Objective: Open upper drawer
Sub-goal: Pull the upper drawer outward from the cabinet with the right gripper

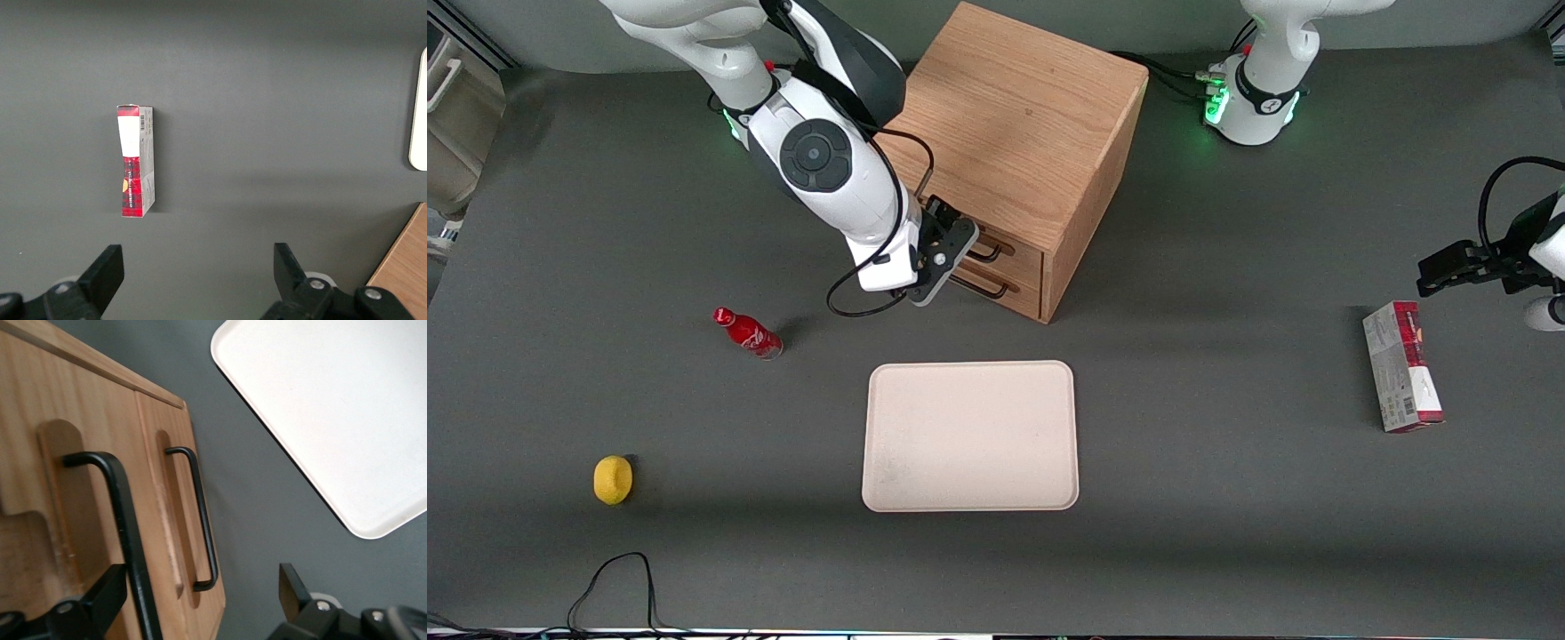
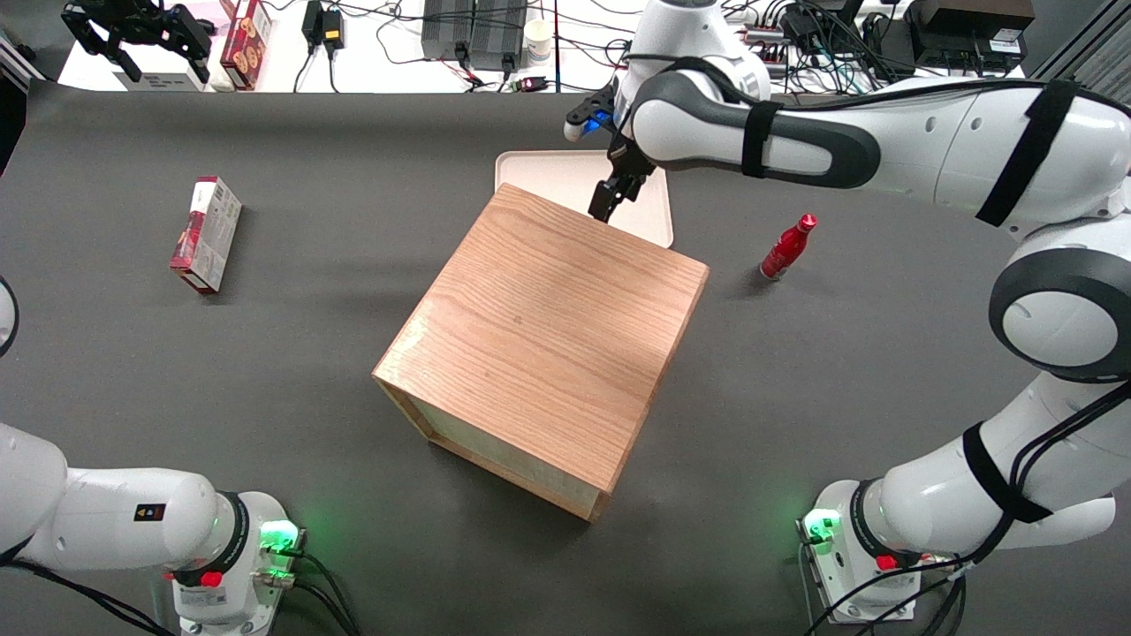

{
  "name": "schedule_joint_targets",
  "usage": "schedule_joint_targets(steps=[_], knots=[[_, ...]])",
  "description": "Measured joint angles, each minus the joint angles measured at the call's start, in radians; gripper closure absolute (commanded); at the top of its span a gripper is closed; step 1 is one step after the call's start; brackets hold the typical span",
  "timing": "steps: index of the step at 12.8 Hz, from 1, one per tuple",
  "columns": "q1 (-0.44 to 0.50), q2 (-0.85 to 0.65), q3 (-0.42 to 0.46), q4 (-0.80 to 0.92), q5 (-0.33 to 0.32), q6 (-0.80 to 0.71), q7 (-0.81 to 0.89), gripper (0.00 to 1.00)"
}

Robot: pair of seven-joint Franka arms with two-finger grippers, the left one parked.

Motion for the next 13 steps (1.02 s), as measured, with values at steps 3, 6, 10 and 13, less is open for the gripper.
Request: schedule_joint_targets(steps=[3,6,10,13], knots=[[0.004,0.025,0.001,-0.029,-0.028,0.044,-0.001,0.00],[0.002,0.036,-0.003,-0.025,-0.041,0.055,-0.018,0.00],[-0.008,0.045,-0.089,0.033,-0.050,0.057,-0.099,0.00],[-0.019,0.104,-0.130,0.129,-0.050,0.049,-0.116,0.00]])
